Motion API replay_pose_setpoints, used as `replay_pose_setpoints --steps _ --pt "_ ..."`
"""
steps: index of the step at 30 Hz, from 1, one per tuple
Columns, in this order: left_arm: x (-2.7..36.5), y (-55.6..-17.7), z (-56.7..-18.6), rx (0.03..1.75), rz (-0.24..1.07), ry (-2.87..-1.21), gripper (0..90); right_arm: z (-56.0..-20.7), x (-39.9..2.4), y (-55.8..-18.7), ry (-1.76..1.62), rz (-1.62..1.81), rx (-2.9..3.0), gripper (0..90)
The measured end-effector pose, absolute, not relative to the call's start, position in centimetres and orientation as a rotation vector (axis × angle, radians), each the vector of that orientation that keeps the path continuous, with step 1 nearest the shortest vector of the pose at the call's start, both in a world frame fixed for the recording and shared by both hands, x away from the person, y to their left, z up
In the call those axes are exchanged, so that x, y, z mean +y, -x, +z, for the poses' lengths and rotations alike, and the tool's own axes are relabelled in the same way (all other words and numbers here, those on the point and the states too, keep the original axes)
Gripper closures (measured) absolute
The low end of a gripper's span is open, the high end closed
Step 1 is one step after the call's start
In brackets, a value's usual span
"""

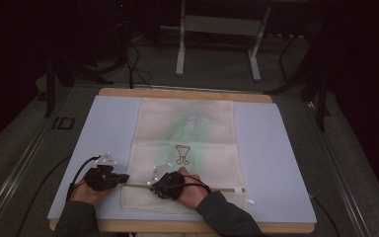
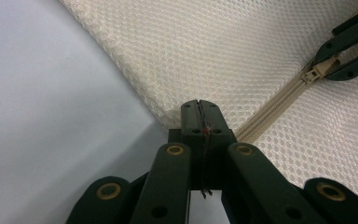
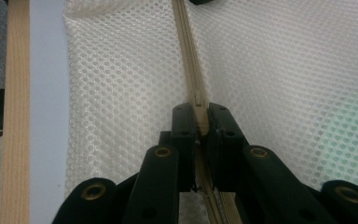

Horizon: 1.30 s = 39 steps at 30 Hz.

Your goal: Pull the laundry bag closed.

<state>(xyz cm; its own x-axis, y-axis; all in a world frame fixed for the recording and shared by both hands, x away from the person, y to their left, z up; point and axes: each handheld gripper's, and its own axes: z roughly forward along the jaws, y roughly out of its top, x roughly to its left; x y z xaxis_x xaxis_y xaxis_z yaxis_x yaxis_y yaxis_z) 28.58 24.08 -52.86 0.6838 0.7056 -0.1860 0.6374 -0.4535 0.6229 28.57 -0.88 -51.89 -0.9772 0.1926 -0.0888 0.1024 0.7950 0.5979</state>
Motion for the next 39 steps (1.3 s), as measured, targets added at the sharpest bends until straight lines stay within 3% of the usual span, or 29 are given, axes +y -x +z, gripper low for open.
replay_pose_setpoints --steps 39 --pt "24.1 -28.6 -52.9 1.017 0.128 -2.216 89.7 -52.1 -3.9 -28.6 -0.283 0.954 2.830 82.3"
